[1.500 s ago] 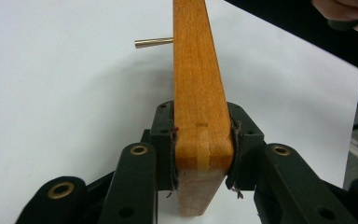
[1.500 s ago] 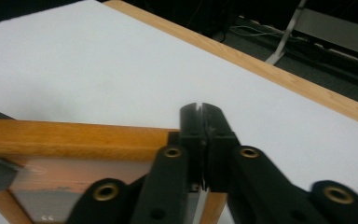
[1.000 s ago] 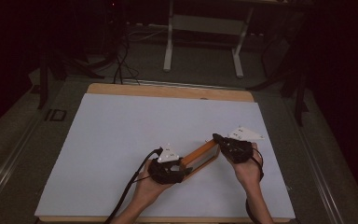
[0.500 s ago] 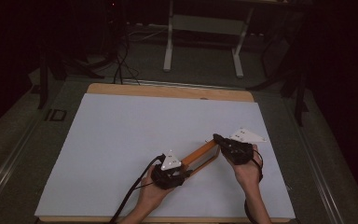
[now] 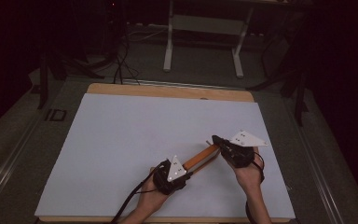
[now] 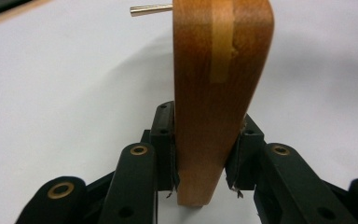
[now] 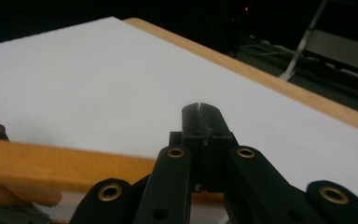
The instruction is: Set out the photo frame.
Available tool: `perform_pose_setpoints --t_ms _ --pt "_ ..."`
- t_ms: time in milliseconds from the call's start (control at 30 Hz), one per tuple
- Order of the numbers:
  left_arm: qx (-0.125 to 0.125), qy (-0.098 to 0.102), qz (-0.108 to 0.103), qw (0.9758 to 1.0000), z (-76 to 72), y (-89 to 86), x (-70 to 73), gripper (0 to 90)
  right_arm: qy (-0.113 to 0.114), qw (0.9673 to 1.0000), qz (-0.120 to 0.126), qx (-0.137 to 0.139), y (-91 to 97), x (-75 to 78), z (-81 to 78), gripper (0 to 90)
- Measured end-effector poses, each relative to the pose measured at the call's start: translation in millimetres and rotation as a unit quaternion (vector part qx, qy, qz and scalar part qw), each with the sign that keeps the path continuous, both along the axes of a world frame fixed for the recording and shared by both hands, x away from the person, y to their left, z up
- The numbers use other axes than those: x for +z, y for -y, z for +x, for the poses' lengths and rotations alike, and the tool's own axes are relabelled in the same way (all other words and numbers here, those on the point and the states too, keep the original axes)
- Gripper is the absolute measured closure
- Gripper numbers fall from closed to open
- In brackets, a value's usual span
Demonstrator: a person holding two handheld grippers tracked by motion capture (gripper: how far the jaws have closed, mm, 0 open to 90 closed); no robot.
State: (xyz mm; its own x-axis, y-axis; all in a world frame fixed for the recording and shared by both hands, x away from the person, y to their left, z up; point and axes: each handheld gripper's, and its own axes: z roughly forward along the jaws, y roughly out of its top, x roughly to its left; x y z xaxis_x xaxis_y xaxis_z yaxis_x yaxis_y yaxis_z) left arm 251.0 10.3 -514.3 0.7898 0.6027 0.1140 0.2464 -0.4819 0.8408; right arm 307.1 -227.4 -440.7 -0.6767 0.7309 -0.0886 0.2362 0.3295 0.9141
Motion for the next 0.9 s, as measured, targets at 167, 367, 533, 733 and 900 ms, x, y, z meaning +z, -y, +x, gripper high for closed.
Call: perform_pose_setpoints --t_ms 167,367,533,733,900 --pt "-0.004 0.042 0.018 0.9990 -8.9 -1.0 8.4 69.0 0.014 0.9999 0.002 0.007 3.9 8.6 -6.3 89.7" --pt "-0.024 0.024 -0.013 0.9993 -2.8 -14.5 15.8 69.1 0.009 0.9997 -0.006 0.022 5.3 9.5 -7.1 88.6" --pt "-0.035 -0.019 -0.070 0.9967 11.2 -35.4 24.3 69.1 0.004 0.9993 -0.014 0.036 2.8 9.4 -7.7 87.6" --pt "-0.044 -0.048 -0.112 0.9916 22.3 -55.5 34.8 69.1 0.000 0.9988 -0.018 0.044 0.6 8.5 -7.3 86.6" --pt "-0.050 -0.065 -0.133 0.9877 29.3 -66.7 41.1 69.1 -0.005 0.9984 -0.020 0.053 -0.9 8.4 -7.5 85.6"
